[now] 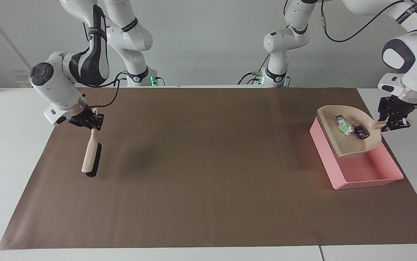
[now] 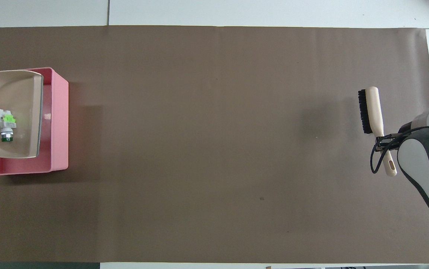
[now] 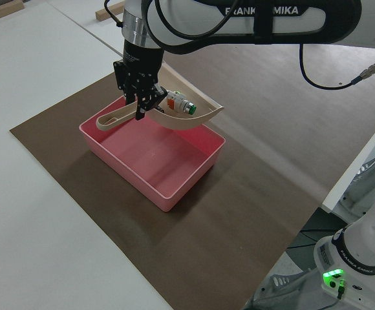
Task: Clean e-waste and dump in bin
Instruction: 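Tip the dustpan with the left gripper while the right gripper returns the brush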
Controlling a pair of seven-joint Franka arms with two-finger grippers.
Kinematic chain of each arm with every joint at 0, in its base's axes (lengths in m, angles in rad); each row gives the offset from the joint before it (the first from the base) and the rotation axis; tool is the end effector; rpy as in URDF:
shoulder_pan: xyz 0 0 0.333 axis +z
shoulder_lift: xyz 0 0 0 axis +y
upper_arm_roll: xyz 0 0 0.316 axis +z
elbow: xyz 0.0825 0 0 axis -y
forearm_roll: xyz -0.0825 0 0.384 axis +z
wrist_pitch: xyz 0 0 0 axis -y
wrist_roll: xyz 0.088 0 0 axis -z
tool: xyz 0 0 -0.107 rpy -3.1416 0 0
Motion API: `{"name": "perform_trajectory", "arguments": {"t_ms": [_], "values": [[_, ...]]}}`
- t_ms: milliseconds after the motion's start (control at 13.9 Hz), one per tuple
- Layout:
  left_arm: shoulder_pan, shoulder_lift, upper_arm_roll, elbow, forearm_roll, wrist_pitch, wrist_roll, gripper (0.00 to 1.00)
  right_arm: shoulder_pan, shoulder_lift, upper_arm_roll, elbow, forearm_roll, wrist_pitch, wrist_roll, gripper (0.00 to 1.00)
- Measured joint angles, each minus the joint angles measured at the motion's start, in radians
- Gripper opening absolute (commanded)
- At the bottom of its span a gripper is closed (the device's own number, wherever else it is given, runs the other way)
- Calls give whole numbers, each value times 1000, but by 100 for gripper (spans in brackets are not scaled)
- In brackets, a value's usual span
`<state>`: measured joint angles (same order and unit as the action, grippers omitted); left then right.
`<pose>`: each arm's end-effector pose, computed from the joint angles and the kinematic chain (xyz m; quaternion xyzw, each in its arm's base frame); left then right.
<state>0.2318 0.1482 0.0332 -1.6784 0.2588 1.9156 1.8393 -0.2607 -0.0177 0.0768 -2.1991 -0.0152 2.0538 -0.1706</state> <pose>0.5923 0.1784 0.5197 -0.6718 0.7286 0.0873 0.1006 0.5037 -0.0945 0.3805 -0.9979 0.0027 0.0640 0.0042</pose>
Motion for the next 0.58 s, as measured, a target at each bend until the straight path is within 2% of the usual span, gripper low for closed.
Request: {"name": "perform_trajectory", "arguments": {"t_ms": [216, 361, 577], "values": [[-2, 40, 7, 25, 168, 67, -17, 0, -6, -5, 1, -51, 0, 58, 15, 0], [-13, 54, 2, 24, 290, 76, -103, 0, -6, -8, 6, -73, 0, 76, 48, 0], [-85, 63, -2, -8, 464, 75, -192, 0, -5, -13, 10, -98, -5, 88, 45, 0]]}}
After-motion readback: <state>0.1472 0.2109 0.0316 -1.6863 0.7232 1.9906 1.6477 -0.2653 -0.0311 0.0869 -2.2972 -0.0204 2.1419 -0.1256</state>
